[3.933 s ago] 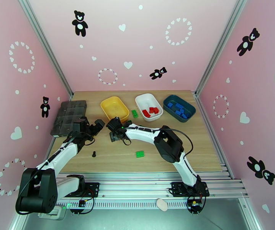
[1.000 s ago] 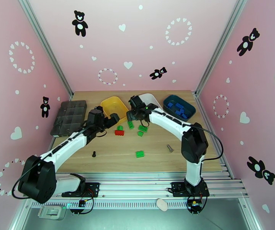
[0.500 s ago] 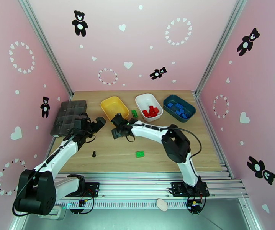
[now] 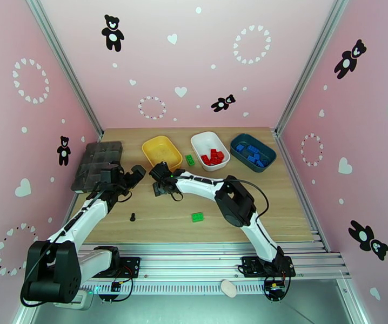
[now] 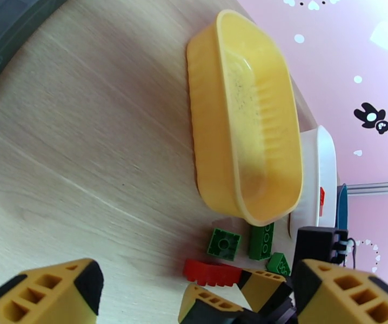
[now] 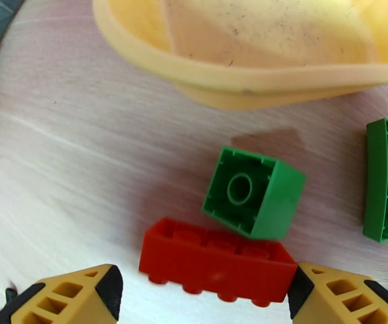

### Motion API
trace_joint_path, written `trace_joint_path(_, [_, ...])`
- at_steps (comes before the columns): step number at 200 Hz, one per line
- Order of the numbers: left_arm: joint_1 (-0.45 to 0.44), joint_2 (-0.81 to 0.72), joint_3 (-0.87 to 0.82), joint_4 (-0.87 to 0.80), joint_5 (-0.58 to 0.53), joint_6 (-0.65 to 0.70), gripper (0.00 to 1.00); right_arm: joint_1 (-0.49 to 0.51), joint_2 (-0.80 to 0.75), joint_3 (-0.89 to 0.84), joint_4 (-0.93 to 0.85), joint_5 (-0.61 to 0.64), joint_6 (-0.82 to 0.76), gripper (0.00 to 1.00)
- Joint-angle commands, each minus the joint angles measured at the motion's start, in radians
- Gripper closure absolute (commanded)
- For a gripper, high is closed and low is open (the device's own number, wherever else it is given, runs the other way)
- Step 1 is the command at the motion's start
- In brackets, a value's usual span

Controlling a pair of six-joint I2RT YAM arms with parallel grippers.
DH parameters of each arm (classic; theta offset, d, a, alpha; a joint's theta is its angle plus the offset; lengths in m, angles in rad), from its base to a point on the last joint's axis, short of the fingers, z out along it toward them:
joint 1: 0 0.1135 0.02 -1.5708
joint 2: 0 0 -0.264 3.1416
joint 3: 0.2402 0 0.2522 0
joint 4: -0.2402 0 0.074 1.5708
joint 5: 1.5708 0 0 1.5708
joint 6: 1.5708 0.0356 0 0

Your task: Sort the legos into containers by color

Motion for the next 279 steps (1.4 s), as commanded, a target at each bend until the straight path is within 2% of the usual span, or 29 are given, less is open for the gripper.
trace_joint_path(1, [0.016,-0.009,-0.014,0.025,0.036,0.014,0.01,0.010,0.051,0.061,-0.052,0.051,0.023,0.18])
trace_joint_path(70, [0.016,0.009,-0.026,0.050,0.056,0.011,0.02,0.018,0.064,0.090,-0.084,0.122,0.042,0.31])
trace_joint_path(118, [-0.006,0.023,-0.035,0.075,0.073,-0.007,0.02,0.021,-0.049,-0.037,-0.020,0.139,0.044,0.40])
trace_joint_path(188, [-0.242,0.124,0.013,0.150,0.016,-0.054,0.02,-0.016,-0.314,-0.310,0.026,0.208,0.011,0.42])
trace_joint_path(243, [-0.415,0.249,0.133,0.189,0.017,-0.077,0.02,-0.177,-0.502,-0.480,0.061,0.189,-0.036,0.43])
trace_joint_path(279, [-0.507,0.365,0.241,0.197,0.016,-0.077,0.02,-0.309,-0.538,-0.473,0.068,0.125,-0.086,0.43])
